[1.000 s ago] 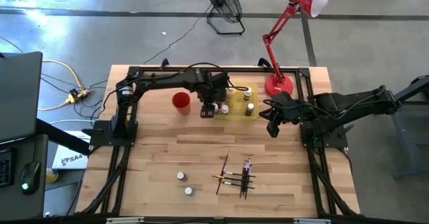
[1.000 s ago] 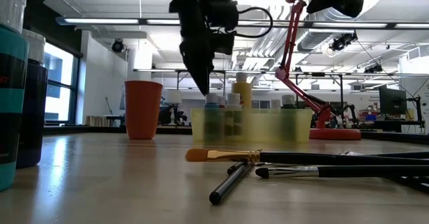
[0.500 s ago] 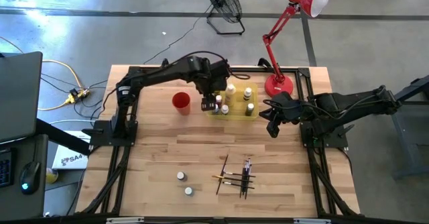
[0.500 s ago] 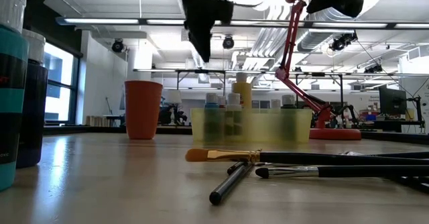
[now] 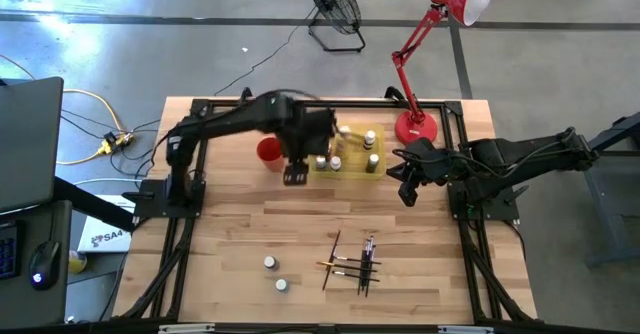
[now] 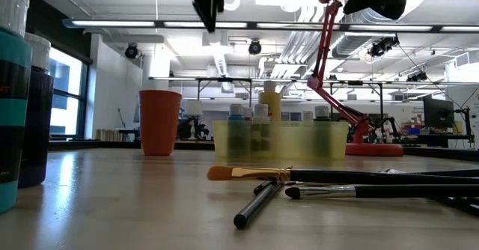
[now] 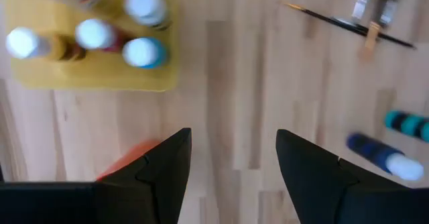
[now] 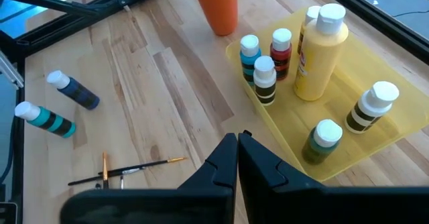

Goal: Pick & Place Paint Supplies
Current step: Put the orange paintbrush into the orange cup

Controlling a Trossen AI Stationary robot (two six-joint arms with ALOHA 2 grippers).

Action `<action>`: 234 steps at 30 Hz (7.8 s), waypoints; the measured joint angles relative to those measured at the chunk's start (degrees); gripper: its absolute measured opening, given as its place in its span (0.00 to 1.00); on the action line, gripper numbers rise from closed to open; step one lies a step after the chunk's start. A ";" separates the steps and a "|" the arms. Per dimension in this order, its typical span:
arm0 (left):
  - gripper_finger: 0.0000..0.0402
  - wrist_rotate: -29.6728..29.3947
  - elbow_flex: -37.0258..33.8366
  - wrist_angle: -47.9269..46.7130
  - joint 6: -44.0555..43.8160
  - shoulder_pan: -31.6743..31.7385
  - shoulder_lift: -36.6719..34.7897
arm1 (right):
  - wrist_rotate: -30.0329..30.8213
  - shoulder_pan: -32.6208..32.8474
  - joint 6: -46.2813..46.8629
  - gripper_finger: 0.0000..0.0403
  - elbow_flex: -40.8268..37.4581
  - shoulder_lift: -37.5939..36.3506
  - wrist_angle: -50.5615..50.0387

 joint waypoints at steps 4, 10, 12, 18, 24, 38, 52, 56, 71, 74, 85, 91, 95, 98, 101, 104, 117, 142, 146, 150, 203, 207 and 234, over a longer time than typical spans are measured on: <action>0.53 -3.27 0.00 -0.16 -0.91 -6.28 -2.58 | 0.00 0.00 0.00 0.01 0.00 0.00 -0.20; 0.53 -7.84 0.00 -0.17 -5.30 -15.89 -8.35 | 0.00 0.00 0.00 0.01 0.00 0.00 -0.33; 0.53 -10.31 0.00 -0.17 -7.90 -19.19 -9.91 | 0.02 0.00 0.00 0.01 0.00 0.00 -0.33; 0.53 -20.61 -0.01 -0.17 -13.21 -29.16 -12.16 | 0.17 0.00 0.00 0.01 0.00 0.00 -0.35; 0.53 -25.97 -3.63 -0.19 -18.19 -34.19 -12.07 | 0.17 0.00 0.11 0.01 0.00 0.00 0.22; 0.28 -38.62 -25.87 3.19 -41.34 -42.00 -30.07 | -8.64 0.09 3.19 0.01 0.00 1.17 7.42; 0.06 -46.48 -44.31 7.79 -53.97 -47.52 -44.63 | -13.42 1.95 0.93 0.01 -0.02 15.94 19.25; 0.01 -46.64 -48.69 11.65 -54.68 -49.06 -49.03 | -13.64 3.53 -0.83 0.01 -0.02 19.14 22.72; 0.00 -49.32 -54.73 15.08 -52.98 -49.27 -53.99 | -24.08 4.26 11.73 0.01 -0.02 31.49 26.14; 0.00 -49.60 -54.73 15.27 -52.98 -49.27 -53.95 | -29.41 4.10 11.29 0.01 -0.02 33.65 26.15; 0.00 -51.22 -54.73 15.98 -52.93 -49.25 -53.95 | -41.91 5.88 7.52 0.01 -0.02 35.52 28.72; 0.00 -52.30 -54.73 15.94 -52.54 -49.25 -53.95 | -40.36 5.82 9.27 0.01 0.33 35.52 31.40; 0.00 -52.72 -54.73 15.72 -52.54 -49.25 -53.95 | -32.48 8.90 7.59 0.01 3.55 35.27 28.20; 0.00 -52.72 -54.73 15.60 -52.54 -49.25 -53.95 | -29.79 10.87 7.77 0.01 6.62 35.22 23.63; 0.00 -52.72 -54.73 15.36 -52.54 -49.25 -53.95 | -26.84 12.41 8.14 0.01 9.53 35.23 19.99; 0.00 -52.71 -54.73 14.77 -52.54 -49.25 -53.95 | -23.95 14.17 9.10 0.01 11.43 35.23 17.64; 0.00 -52.70 -54.67 14.80 -49.94 -49.25 -53.93 | -15.35 18.43 10.98 0.01 11.61 36.73 17.51; 0.00 -52.66 -54.64 14.80 -49.96 -49.25 -53.89 | -14.69 18.37 11.03 0.01 11.50 47.69 21.74; 0.00 -52.63 -54.64 14.82 -49.96 -49.25 -53.89 | -14.71 18.36 11.02 0.01 11.50 47.69 21.73; 0.00 -52.63 -54.64 14.81 -49.95 -49.25 -53.89 | -14.93 18.37 11.08 0.01 11.50 47.69 21.75; 0.00 -52.65 -54.69 14.82 -49.96 -49.23 -53.91 | -18.14 19.15 7.51 0.21 11.50 55.16 18.32; 0.00 -52.66 -54.69 14.84 -49.96 -49.23 -53.91 | -18.72 19.12 7.52 0.21 11.63 56.02 18.57; 0.00 -52.66 -54.69 14.82 -47.95 -49.25 -53.91 | -20.48 18.47 7.61 0.04 11.28 51.99 18.56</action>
